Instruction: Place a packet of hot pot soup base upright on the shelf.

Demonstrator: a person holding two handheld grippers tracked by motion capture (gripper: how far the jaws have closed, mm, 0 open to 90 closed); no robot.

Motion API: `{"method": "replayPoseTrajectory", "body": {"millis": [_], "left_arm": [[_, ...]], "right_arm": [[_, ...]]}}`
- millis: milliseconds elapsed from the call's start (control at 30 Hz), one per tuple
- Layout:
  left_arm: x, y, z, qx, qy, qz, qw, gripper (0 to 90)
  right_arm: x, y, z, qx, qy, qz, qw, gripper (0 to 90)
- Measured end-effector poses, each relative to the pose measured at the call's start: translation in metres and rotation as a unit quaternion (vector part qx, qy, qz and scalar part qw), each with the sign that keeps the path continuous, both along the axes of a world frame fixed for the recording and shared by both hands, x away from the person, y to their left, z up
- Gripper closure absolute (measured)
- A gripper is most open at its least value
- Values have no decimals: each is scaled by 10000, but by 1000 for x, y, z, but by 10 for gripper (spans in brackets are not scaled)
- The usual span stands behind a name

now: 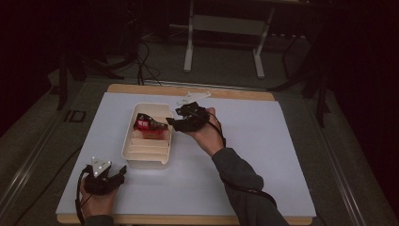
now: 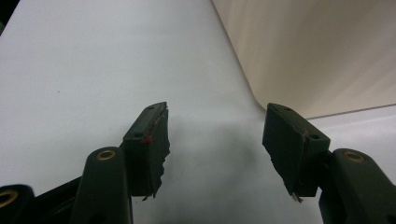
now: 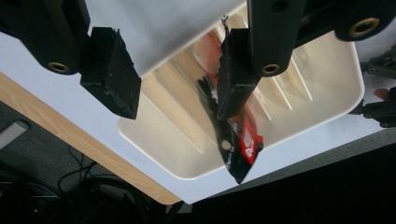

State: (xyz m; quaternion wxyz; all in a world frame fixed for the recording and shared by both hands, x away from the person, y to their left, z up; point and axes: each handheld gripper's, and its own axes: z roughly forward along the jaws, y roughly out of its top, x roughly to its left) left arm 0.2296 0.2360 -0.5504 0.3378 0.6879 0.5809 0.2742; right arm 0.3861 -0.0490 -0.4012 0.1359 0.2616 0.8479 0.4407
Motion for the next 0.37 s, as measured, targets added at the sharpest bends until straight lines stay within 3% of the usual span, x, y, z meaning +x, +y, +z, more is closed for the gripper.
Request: {"method": "replayPoseTrajectory", "body": {"millis": [367], "left_arm": [[0, 0, 0, 2, 8, 9, 10000, 405]], "right_arm": [[-3, -33, -6, 33, 101, -171, 9998, 486]]}}
